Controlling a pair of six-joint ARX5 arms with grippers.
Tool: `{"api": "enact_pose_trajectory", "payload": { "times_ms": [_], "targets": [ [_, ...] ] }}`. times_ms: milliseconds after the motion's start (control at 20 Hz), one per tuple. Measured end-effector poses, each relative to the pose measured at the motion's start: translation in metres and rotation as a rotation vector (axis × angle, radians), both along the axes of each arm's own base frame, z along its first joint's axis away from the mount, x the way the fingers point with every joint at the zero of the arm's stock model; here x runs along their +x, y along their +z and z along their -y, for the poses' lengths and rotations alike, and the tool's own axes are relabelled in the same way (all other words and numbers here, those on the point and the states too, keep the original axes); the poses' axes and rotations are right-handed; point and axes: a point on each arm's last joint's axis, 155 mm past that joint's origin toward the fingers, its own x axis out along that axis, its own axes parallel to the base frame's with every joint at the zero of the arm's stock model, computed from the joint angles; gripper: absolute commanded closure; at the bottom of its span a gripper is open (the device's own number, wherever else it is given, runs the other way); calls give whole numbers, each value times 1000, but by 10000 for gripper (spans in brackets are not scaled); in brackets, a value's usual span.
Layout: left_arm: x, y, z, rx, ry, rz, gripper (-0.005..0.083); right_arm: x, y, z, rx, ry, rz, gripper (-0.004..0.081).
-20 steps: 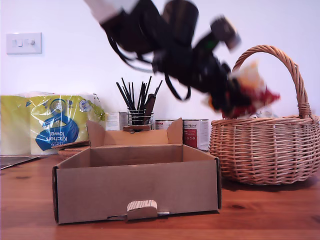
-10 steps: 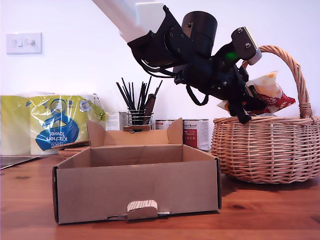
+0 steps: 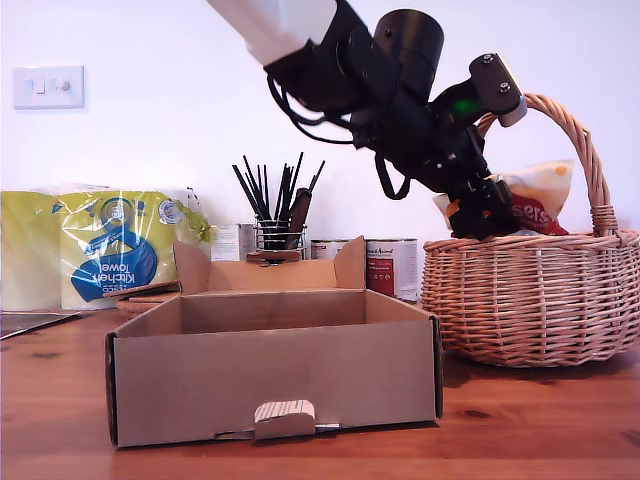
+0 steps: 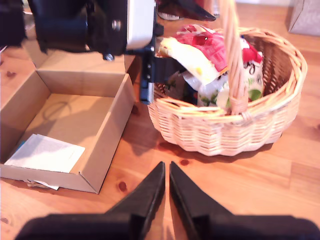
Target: Move the bags of Easter eggs from the cardboard box on the left into the woven basket on the right side.
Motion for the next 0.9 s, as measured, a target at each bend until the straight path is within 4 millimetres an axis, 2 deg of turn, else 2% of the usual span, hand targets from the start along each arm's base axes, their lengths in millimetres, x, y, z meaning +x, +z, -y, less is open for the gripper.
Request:
{"api": "enact_pose_trajectory", "payload": {
  "times_ms": [100, 200, 450, 550, 600, 650, 750, 800, 900],
  "targets": [
    [-17, -9, -9, 67, -24, -85, 314, 2, -4, 0, -4, 0, -18, 783],
    [-36, -9, -19, 119, -47, -161, 313, 4, -5, -1, -5, 0, -22, 782],
    [-75, 27, -36, 156, -65, -234, 314, 5, -6, -1, -6, 0, -26, 783],
    [-86, 34, -46, 174, -55, -269, 331, 5, -6, -1, -6, 0, -26, 783],
    [-90, 35, -52, 183, -37, -297, 380, 5, -6, -1, -6, 0, -26, 783],
    [-93, 35, -59, 197, -14, -327, 475, 5, -6, -1, -6, 0, -26, 783],
    [-101, 34, -75, 219, 45, -398, 753, 5, -6, -1, -6, 0, -25, 783],
    [-105, 37, -82, 213, 77, -440, 789, 5, -6, -1, -5, 0, -24, 783],
    [-106, 52, -91, 138, 160, -529, 795, 7, -3, -2, -3, 0, -12, 783]
  ]
}}
